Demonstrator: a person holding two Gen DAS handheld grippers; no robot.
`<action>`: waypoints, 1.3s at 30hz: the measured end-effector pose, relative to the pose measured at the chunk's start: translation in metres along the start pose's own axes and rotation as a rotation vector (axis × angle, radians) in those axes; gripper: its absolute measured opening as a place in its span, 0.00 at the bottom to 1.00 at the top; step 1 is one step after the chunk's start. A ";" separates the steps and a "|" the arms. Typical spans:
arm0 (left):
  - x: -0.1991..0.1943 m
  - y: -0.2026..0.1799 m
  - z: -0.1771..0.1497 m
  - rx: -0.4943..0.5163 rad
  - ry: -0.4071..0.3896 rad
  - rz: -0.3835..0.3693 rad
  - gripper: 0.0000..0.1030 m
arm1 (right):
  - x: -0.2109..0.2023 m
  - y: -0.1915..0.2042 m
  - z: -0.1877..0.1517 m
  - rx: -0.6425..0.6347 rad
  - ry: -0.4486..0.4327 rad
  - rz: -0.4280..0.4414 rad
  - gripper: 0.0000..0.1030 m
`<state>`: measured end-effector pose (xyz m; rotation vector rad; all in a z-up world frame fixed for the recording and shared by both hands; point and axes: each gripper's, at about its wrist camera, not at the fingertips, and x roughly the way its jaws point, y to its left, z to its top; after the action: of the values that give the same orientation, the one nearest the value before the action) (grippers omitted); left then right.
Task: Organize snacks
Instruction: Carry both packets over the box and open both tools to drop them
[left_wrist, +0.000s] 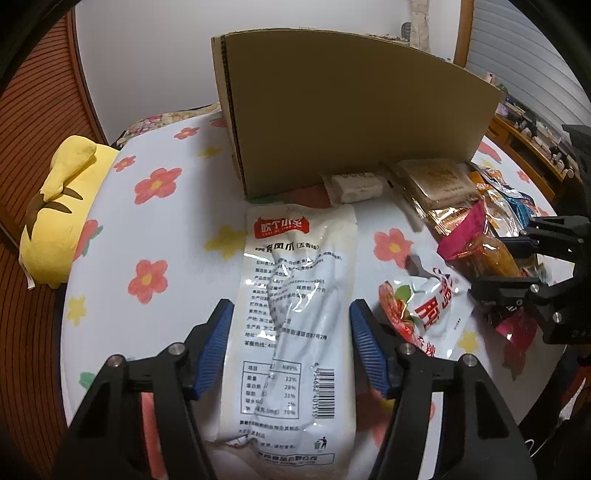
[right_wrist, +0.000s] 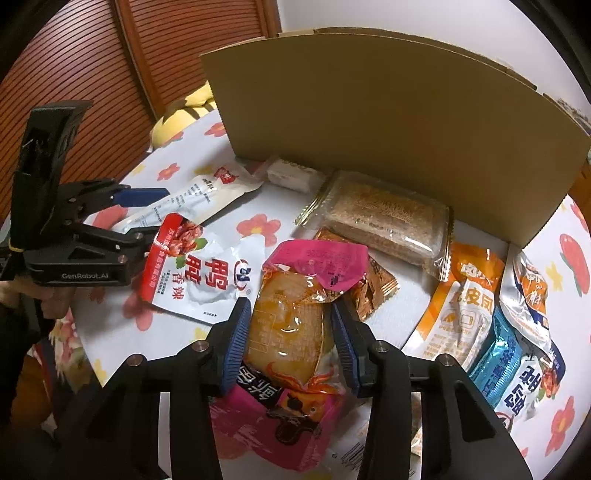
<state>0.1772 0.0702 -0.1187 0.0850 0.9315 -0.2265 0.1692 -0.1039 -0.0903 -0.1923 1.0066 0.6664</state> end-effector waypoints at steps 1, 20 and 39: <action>-0.002 0.001 -0.002 -0.004 -0.002 -0.001 0.58 | -0.001 0.001 -0.002 -0.002 -0.003 0.001 0.41; -0.046 0.008 -0.003 -0.056 -0.109 0.016 0.56 | -0.032 0.008 -0.009 -0.020 -0.097 -0.002 0.38; -0.099 -0.016 0.048 -0.006 -0.248 -0.022 0.56 | -0.098 0.012 0.004 -0.066 -0.252 -0.020 0.38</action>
<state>0.1539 0.0622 -0.0102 0.0398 0.6861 -0.2488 0.1303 -0.1343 -0.0051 -0.1713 0.7404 0.6878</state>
